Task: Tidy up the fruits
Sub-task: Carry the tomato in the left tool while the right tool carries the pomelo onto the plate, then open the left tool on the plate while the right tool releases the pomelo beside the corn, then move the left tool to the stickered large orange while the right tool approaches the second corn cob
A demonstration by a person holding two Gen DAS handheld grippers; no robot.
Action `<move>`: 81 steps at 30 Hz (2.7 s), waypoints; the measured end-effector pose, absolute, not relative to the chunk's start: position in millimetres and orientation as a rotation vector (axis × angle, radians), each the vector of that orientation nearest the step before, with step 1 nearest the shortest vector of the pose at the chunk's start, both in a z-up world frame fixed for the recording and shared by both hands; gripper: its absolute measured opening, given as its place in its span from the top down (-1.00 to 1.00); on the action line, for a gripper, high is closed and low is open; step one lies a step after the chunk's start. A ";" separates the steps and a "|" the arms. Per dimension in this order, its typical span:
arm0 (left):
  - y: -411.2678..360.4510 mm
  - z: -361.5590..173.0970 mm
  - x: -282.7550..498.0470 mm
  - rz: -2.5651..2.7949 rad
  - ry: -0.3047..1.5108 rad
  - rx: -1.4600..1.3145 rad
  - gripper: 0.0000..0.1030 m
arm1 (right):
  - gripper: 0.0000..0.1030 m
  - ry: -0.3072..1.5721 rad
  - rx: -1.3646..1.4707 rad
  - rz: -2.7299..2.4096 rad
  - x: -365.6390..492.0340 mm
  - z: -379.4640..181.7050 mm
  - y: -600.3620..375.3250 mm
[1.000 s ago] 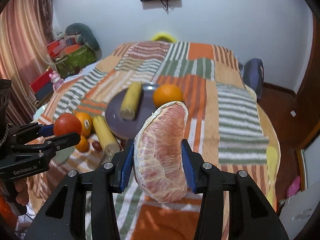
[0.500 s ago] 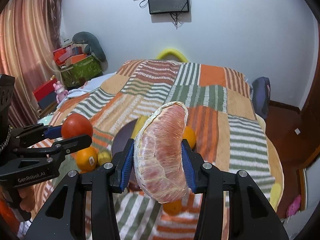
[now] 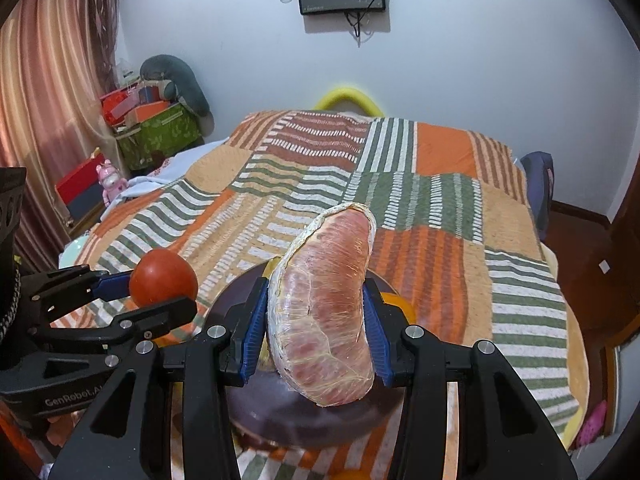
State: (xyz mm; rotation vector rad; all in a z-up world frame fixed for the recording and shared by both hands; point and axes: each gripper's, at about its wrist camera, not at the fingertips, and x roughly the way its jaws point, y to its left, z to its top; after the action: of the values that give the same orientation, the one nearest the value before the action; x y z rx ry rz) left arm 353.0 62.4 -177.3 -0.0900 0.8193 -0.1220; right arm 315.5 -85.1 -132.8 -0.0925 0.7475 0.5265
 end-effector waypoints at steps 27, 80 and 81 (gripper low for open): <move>71.0 -216.6 392.0 -0.124 0.933 -0.157 -0.11 | -0.02 0.790 -0.121 0.541 344.2 -150.0 -74.4; 100.3 -241.8 294.1 -0.031 0.973 -0.137 -0.26 | 0.29 0.971 -0.228 0.711 240.5 -208.7 -48.1; 101.7 -241.7 294.0 -0.034 0.972 -0.143 -0.25 | 0.30 0.972 -0.230 0.716 239.7 -208.2 -48.6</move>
State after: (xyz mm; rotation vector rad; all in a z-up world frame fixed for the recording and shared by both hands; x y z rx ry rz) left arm 294.0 101.7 -241.7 -0.1434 0.9716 -0.0342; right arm 239.7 -48.6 -208.2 -0.2304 0.9722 0.7158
